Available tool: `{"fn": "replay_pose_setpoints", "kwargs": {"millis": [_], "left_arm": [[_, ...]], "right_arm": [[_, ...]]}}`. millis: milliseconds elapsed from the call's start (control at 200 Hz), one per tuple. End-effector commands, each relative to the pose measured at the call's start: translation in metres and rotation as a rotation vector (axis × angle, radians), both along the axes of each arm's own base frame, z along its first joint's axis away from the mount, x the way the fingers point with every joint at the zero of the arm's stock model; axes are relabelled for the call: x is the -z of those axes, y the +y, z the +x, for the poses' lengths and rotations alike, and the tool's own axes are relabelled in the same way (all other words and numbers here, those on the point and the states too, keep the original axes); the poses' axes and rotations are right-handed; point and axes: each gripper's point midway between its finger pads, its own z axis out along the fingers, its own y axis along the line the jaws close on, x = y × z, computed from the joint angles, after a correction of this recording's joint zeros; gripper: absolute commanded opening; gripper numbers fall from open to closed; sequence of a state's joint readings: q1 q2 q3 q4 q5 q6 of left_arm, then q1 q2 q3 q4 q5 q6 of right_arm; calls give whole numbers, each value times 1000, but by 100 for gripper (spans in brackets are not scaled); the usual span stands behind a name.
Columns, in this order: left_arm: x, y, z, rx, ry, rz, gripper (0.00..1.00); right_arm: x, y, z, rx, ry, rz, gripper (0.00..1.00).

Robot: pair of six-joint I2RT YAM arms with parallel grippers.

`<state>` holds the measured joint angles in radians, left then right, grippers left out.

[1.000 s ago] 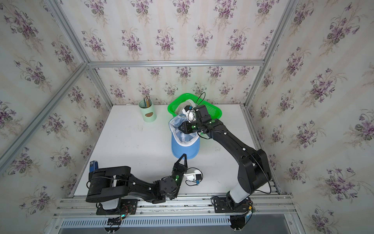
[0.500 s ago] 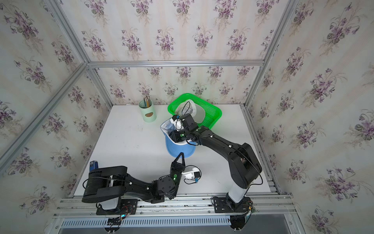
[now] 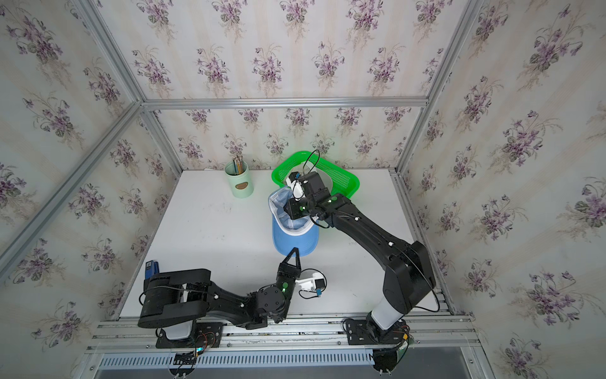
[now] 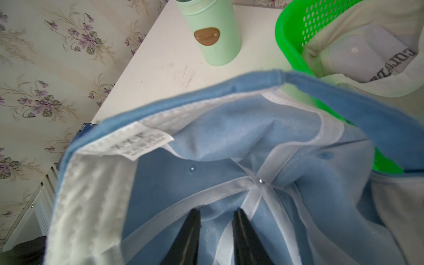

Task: Turn the baseball cap inside out
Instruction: Turn over the baseball cap.

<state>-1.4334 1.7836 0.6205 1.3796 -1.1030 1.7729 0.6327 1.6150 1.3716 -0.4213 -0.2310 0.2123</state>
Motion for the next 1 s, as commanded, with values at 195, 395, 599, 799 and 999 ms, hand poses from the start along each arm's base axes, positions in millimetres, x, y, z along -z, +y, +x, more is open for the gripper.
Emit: {"fn": "replay_pose_setpoints", "kwargs": {"millis": [195, 395, 599, 799, 999], "left_arm": [[-10, -4, -4, 16, -6, -61, 0], [-13, -2, -3, 11, -5, -79, 0], [-15, -3, -3, 16, -8, -77, 0], [-18, -3, -5, 22, -11, -82, 0], [-18, -5, -6, 28, -9, -86, 0]], "right_arm": [[-10, 4, 20, 94, -52, 81, 22], [-26, -17, 8, 116, -95, 37, 23], [-27, -6, 15, 109, -99, 88, 22], [-30, 8, 28, 109, -111, 141, 20], [-24, 22, 42, 112, -96, 177, 19]]}}
